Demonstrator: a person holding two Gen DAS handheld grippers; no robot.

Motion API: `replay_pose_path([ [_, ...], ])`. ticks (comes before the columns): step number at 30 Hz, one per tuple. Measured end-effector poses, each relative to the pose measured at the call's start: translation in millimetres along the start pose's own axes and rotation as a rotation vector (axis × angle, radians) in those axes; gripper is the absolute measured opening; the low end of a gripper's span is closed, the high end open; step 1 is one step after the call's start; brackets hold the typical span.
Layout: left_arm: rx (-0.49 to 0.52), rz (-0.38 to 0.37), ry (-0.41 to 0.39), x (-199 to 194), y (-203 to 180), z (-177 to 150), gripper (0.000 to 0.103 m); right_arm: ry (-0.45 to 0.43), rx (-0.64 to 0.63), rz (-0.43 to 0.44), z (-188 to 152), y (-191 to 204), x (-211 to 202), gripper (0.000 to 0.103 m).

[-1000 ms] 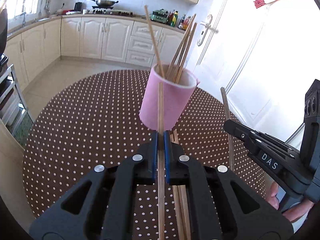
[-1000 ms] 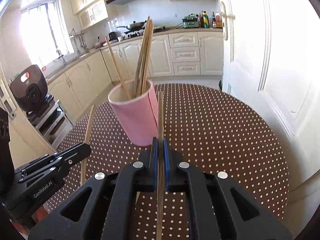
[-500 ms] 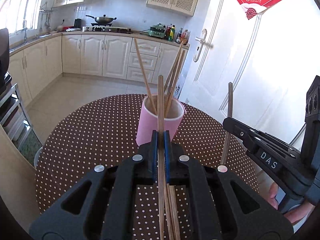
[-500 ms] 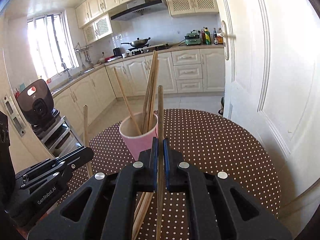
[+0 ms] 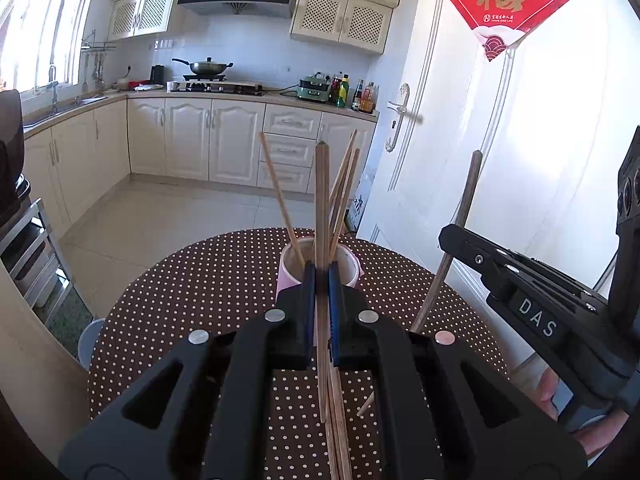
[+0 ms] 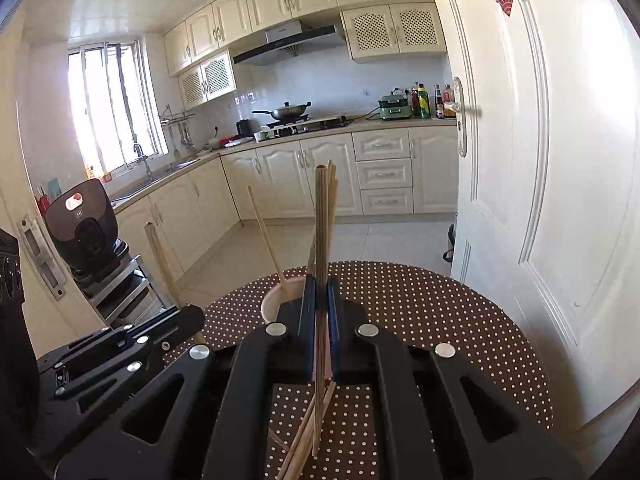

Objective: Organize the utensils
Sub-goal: 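Lift both held chopsticks and carry them over the pink cup, then lower both held chopsticks into the pink cup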

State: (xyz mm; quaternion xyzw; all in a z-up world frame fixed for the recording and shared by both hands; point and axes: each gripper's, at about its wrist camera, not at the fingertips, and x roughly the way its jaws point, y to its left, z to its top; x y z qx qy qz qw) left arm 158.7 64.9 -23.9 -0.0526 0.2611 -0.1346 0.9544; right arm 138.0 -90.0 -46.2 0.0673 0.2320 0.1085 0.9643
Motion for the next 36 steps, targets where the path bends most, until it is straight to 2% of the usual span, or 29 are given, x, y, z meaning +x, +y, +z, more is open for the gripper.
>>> replay_pose_path([
  [10,0.016,0.009,-0.047,-9,-6,16,0.006,-0.052,-0.021,0.004,19,8,-4,0.004],
  [30,0.039,0.040,-0.186,-29,-12,70,0.006,-0.183,-0.069,0.002,78,17,-18,0.004],
  [36,0.034,0.050,-0.214,-28,-11,83,0.007,-0.190,-0.062,-0.004,89,16,-12,0.004],
])
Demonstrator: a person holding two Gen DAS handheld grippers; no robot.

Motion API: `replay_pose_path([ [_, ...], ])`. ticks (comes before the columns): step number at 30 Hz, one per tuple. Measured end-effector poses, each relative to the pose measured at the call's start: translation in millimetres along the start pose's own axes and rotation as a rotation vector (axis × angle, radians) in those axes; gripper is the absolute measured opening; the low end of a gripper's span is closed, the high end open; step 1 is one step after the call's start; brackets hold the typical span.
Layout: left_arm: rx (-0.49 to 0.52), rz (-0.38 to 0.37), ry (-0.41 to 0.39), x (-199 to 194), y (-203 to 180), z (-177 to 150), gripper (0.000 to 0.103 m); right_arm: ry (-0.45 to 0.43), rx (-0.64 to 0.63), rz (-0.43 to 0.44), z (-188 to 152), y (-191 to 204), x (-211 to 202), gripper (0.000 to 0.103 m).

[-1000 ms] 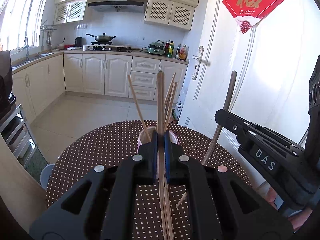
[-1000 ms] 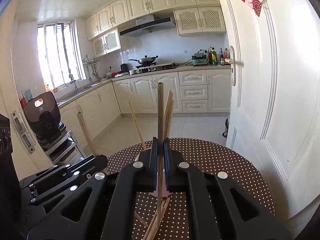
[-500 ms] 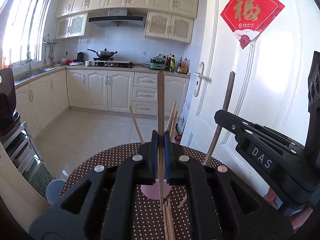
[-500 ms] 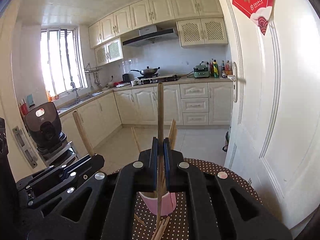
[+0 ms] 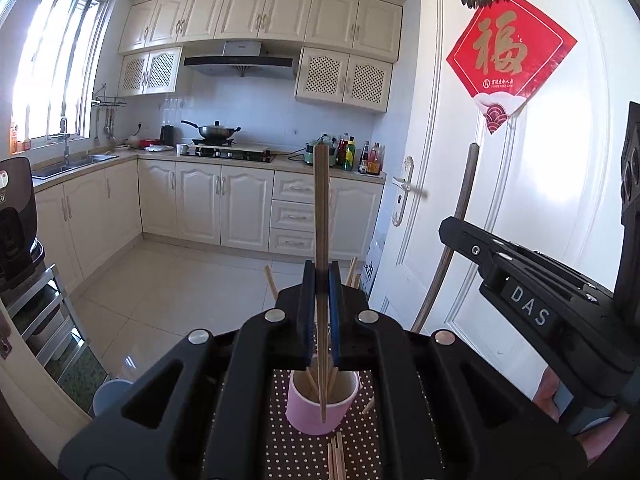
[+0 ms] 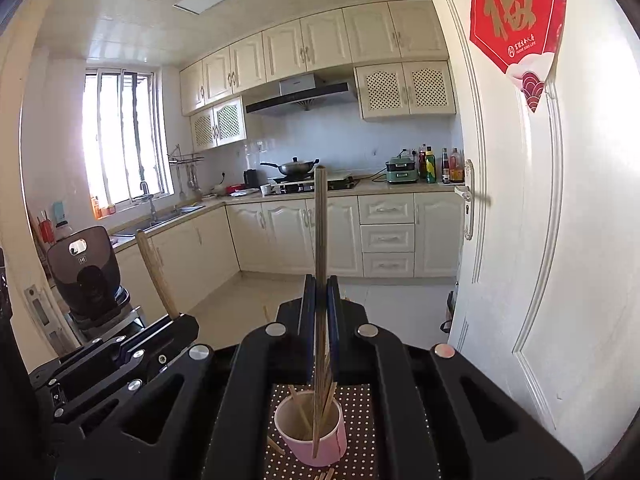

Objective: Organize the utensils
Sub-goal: 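Lower both held chopsticks into the pink cup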

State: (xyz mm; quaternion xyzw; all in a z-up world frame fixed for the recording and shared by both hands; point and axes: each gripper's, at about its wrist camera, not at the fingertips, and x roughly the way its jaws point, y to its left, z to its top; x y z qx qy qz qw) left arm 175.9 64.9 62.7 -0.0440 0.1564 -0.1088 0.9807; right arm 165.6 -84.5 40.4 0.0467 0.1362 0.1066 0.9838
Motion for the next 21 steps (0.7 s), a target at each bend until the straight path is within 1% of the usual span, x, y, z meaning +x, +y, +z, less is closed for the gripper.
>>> replay_pose_path([
  [7,-0.012,0.007,-0.009,14,5,8,0.007,-0.013,0.003,0.006,8,2,17,0.004],
  [12,-0.013,0.015,-0.002,29,7,10,0.007,-0.002,0.016,0.012,7,-3,33,0.004],
  [16,-0.012,0.024,0.021,44,8,5,0.007,0.025,0.014,0.011,-1,-6,49,0.004],
  [21,-0.013,0.038,0.063,64,10,-7,0.007,0.087,0.031,0.014,-19,-9,73,0.004],
])
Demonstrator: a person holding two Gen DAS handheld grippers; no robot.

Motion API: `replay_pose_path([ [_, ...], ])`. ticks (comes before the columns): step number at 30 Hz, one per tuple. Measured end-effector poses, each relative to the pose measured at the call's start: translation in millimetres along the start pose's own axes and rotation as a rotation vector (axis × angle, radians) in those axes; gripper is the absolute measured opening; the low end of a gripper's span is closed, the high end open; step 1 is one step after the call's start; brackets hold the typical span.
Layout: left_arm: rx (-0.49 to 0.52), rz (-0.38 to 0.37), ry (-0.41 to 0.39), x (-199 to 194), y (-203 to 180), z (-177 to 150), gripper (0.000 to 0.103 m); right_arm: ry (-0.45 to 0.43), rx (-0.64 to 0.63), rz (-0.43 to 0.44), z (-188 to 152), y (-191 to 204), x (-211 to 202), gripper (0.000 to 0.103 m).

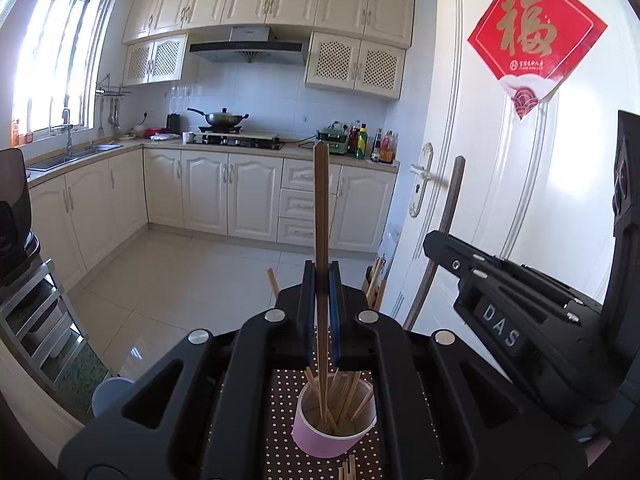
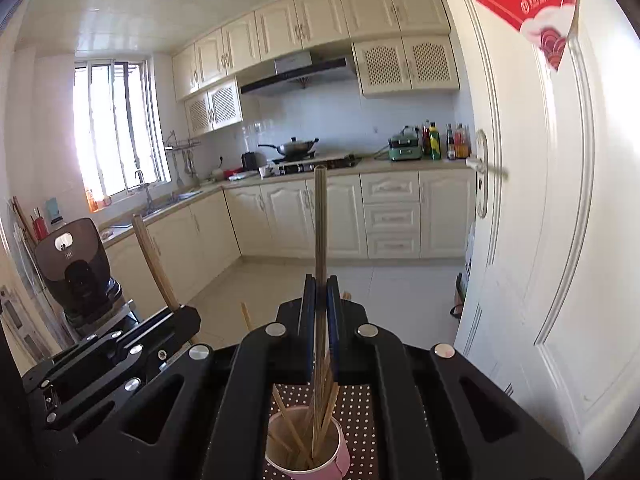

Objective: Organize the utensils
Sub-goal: 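Lower both held chopsticks into the pink cup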

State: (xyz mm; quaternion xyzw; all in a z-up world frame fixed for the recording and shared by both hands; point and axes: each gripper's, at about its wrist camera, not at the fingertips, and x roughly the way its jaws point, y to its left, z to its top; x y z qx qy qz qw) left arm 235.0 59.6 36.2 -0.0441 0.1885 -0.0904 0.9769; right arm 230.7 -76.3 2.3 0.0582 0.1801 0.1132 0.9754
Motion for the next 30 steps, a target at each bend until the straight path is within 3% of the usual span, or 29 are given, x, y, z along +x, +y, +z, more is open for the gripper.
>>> replay_pose_path([
  [17,-0.094,0.027,0.148,46,22,-40,0.007,0.170,0.020,-0.026,-34,-9,37,0.004],
  [27,-0.049,0.018,0.140,46,17,-43,0.008,0.205,0.015,-0.022,-36,-7,41,0.005],
  [29,-0.052,0.017,0.144,46,18,-42,0.008,0.209,0.014,-0.012,-35,-6,39,0.011],
  [30,-0.054,0.017,0.145,46,19,-42,0.008,0.210,0.014,-0.008,-34,-6,37,0.020],
])
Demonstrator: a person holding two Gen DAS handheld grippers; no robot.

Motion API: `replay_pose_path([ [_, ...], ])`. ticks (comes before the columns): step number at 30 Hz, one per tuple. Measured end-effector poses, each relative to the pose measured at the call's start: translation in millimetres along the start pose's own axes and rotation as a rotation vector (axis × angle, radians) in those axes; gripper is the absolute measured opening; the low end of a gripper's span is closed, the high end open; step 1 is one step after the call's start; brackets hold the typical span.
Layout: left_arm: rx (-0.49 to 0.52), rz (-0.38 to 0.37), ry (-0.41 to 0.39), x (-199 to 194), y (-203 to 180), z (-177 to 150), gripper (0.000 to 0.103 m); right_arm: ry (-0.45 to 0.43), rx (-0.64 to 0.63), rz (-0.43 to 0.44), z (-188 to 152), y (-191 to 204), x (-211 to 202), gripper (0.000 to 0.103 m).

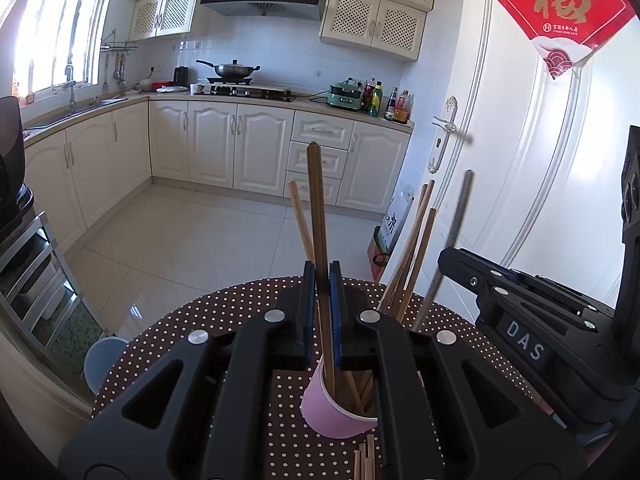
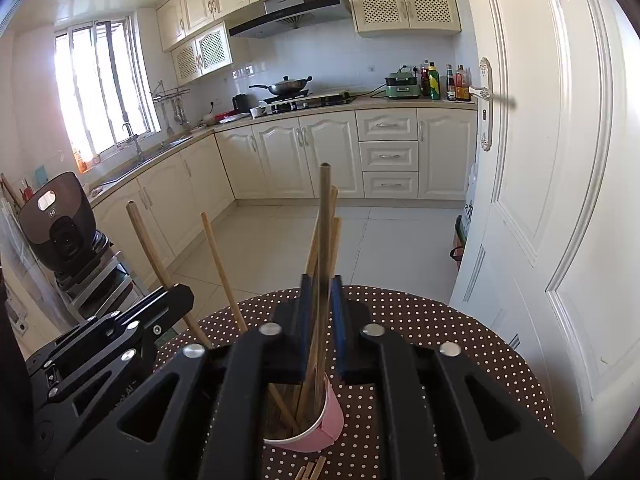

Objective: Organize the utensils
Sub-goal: 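Lower both held chopsticks into the pink cup, then open both tools to release the chopsticks into the pink cup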

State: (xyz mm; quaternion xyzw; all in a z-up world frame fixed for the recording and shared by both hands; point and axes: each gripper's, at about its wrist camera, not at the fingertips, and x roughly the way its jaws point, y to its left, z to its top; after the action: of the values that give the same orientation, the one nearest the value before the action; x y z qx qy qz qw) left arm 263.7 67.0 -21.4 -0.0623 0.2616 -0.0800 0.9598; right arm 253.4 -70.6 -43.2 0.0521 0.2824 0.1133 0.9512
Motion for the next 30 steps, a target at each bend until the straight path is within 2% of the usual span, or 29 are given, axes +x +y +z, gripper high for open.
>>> replay_pose_path([
  [3,-0.009,0.009,0.001,-2,3,0,0.008,-0.016,-0.004,0.000,1,1,-7,0.040],
  [6,-0.003,0.022,-0.002,-3,1,2,0.010,-0.034,-0.014,0.006,3,2,-17,0.046],
  [7,0.003,0.021,-0.004,-5,0,2,0.017,-0.038,-0.018,0.006,3,2,-19,0.047],
  [8,0.010,0.017,-0.007,-7,-1,3,0.034,-0.043,-0.021,0.002,4,2,-22,0.050],
  [9,0.015,0.031,-0.017,-10,-2,3,0.040,-0.051,-0.020,-0.006,4,1,-25,0.050],
  [10,0.015,0.052,-0.030,-12,-2,3,0.052,-0.060,-0.016,-0.014,4,-1,-28,0.050],
  [12,0.023,0.044,-0.041,-17,-2,3,0.053,-0.058,-0.013,-0.008,4,-6,-31,0.055],
  [30,0.032,0.058,-0.050,-42,-5,-1,0.053,-0.041,-0.012,-0.042,-11,-12,-48,0.061],
])
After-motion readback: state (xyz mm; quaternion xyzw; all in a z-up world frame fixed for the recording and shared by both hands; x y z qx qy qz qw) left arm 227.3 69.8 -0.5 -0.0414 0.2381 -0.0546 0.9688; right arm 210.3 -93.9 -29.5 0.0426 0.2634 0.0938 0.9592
